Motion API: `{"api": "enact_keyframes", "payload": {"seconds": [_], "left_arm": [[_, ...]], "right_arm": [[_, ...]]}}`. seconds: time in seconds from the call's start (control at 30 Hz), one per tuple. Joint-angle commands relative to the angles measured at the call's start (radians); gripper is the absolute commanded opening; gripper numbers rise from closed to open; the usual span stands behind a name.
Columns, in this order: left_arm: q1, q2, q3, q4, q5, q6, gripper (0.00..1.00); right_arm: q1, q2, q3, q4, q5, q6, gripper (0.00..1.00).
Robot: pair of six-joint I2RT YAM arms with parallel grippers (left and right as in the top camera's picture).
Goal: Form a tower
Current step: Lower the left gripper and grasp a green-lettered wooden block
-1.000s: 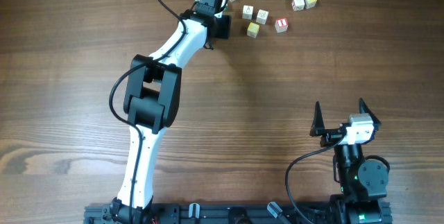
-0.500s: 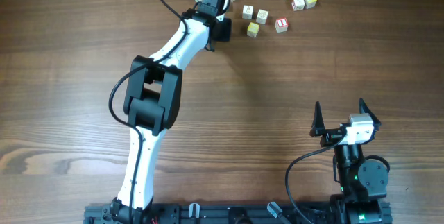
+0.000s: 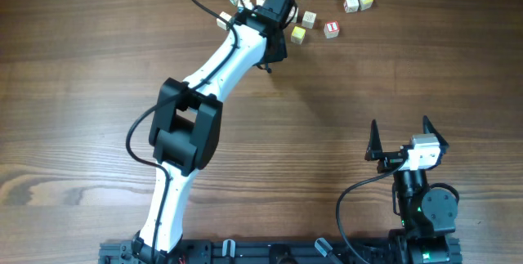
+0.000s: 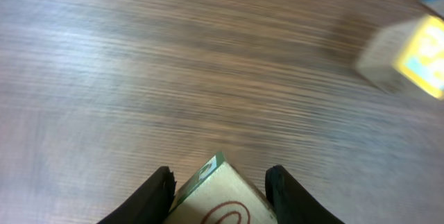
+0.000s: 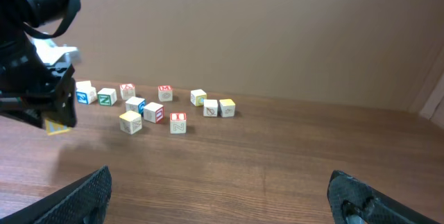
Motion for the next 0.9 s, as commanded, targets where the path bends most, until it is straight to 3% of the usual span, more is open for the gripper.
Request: {"api": "enact_keyframes", "payload": {"seconds": [0.0, 0.1, 0.2, 0.6, 0.73, 0.87], "left_arm": [[-0.054, -0.024, -0.054, -0.008, -0.19, -0.268, 0.4], [-0.086, -0.024, -0.126, -0.005, -0.276, -0.423, 0.46], [-0.105, -0.024, -0.203, 0.026, -0.274, -0.487, 0.47], [-0.119, -0.024, -0.24, 0.056, -0.128, -0.502, 0.5], [-0.119, -0.024, -0.24, 0.055, -0.099, -0.505, 0.4], [-0.119, -0.024, -0.24, 0.035, -0.1, -0.52, 0.39]], "right_arm": [[0.005, -0.003, 0.0, 0.004, -0.013, -0.012, 1.0], [0.005, -0.003, 0.0, 0.004, -0.013, -0.011, 1.0], [0.005, -0.003, 0.0, 0.004, -0.013, -0.012, 1.0], [0.005, -0.003, 0.0, 0.004, -0.013, -0.011, 1.0], [0.005, -0.003, -0.001, 0.004, -0.013, -0.011, 1.0], [0.005, -0.003, -0.001, 0.004, -0.013, -0.011, 1.0]]}}
